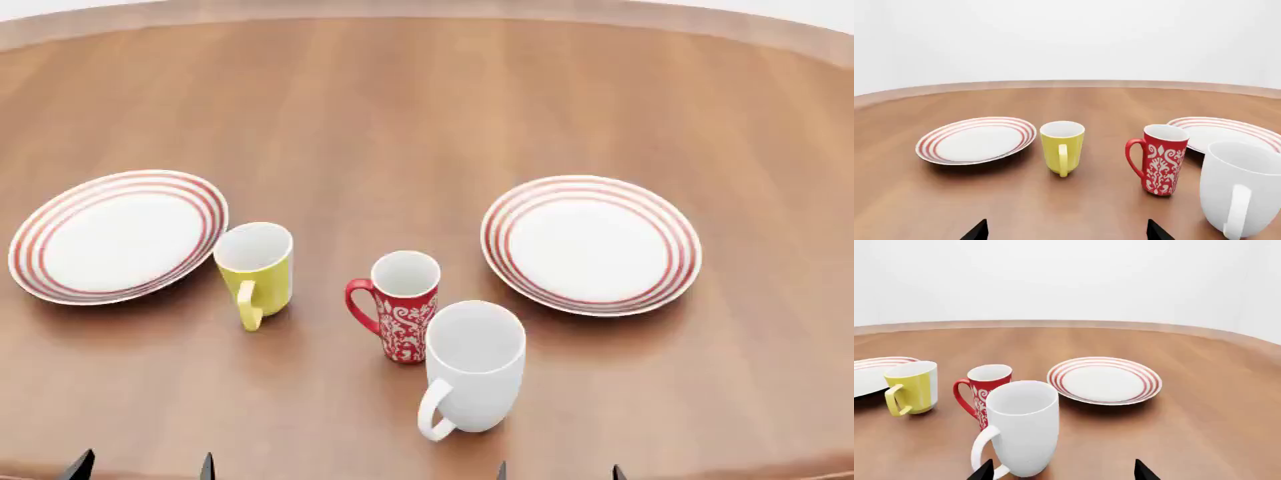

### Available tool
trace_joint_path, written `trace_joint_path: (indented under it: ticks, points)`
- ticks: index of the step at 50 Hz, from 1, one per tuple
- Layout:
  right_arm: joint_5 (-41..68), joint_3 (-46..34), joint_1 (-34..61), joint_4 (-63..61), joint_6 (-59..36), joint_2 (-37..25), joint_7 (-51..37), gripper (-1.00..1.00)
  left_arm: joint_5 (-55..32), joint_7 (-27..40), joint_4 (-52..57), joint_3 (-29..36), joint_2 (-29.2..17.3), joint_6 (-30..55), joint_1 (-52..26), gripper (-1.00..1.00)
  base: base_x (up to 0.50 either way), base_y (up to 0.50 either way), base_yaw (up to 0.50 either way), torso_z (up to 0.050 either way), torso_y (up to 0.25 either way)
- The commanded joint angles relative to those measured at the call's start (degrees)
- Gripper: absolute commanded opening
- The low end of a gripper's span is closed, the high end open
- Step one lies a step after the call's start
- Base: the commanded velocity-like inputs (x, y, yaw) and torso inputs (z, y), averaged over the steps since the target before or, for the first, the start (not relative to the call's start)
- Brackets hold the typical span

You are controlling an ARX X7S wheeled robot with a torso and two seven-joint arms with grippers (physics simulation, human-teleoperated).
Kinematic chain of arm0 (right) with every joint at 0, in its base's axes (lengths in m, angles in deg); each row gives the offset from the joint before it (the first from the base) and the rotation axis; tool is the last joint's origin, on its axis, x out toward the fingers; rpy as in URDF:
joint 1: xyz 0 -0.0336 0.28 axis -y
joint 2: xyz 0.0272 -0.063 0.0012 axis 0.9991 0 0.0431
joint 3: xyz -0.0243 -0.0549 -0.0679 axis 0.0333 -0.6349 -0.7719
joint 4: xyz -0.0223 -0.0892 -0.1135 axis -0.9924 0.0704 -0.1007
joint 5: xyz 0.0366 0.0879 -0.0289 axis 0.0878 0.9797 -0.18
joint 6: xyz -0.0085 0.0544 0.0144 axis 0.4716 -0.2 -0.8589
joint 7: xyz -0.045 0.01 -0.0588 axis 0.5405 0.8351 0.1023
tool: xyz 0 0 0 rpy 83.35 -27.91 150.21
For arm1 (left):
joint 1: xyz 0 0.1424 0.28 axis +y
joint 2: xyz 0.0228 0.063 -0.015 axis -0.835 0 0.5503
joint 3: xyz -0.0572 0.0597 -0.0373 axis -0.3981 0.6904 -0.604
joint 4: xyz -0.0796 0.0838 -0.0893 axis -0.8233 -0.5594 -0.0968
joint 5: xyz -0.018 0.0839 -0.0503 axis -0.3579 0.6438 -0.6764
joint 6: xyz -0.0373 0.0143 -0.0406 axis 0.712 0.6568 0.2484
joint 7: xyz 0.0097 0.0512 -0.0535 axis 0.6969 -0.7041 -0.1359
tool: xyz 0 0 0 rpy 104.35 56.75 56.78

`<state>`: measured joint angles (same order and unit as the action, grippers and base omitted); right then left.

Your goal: Put the red mug on the left plate.

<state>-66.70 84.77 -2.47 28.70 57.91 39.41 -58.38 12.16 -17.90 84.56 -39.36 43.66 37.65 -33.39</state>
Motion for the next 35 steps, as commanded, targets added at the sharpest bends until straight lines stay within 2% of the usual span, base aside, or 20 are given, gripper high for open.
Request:
trace_joint_path:
  ticks: [1,10,35]
  points:
    - [2.3,-0.7,-0.2,-1.2,-1.3,-0.7,-0.8,1.00,-0.9,1.0,-0.1,1.0,-0.9,0.0,0.0,1.00,0.00,0.00,0.00,0.000,0.000]
    - [2.6,-3.2,-0.3,-0.3,0.7,-2.4,-3.4,1.00,-2.5,2.6,-0.2,2.9,-2.5,0.0,-0.2,1.00,0.03,0.09,0.00,0.000,0.000]
    - [4.5,-6.1,0.3,1.7,2.3,-4.5,-5.5,1.00,-4.6,4.8,-0.9,5.6,-4.6,-0.1,-0.6,1.00,0.20,0.38,0.00,0.000,0.000]
